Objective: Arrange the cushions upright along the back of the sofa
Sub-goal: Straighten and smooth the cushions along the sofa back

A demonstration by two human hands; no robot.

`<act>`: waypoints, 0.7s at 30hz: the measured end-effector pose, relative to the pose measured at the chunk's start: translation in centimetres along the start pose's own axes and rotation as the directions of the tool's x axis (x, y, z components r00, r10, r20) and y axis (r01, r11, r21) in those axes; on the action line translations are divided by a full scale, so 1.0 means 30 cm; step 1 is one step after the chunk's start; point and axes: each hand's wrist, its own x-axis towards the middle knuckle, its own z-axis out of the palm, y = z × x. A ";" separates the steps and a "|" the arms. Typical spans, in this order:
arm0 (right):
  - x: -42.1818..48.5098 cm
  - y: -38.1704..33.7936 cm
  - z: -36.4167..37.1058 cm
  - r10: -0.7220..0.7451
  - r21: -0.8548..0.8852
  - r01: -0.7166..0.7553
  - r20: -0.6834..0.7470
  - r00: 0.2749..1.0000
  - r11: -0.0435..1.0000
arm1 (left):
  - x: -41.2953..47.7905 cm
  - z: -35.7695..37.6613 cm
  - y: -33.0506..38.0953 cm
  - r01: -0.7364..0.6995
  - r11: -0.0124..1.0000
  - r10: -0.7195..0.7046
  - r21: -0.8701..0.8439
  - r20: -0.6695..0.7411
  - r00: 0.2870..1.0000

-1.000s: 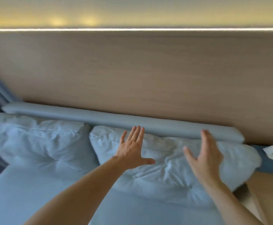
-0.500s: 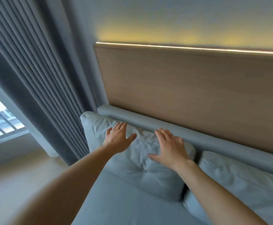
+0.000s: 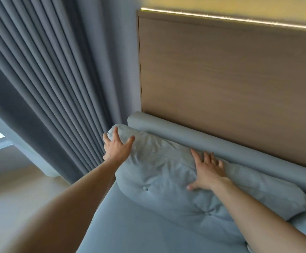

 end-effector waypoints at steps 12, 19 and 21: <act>-0.003 0.044 0.065 -0.021 -0.024 0.016 -0.202 0.979 1.000 | 0.121 0.090 0.025 -0.066 0.998 0.066 0.024 0.004 0.998; -0.047 0.122 0.062 0.023 -0.016 -0.027 -0.228 0.973 0.999 | 0.066 0.154 0.087 -0.133 0.991 0.133 0.021 -0.005 0.991; -0.056 0.143 0.068 0.035 -0.018 -0.041 -0.233 0.972 0.999 | 0.043 0.182 0.097 -0.131 0.991 0.131 0.016 0.008 0.991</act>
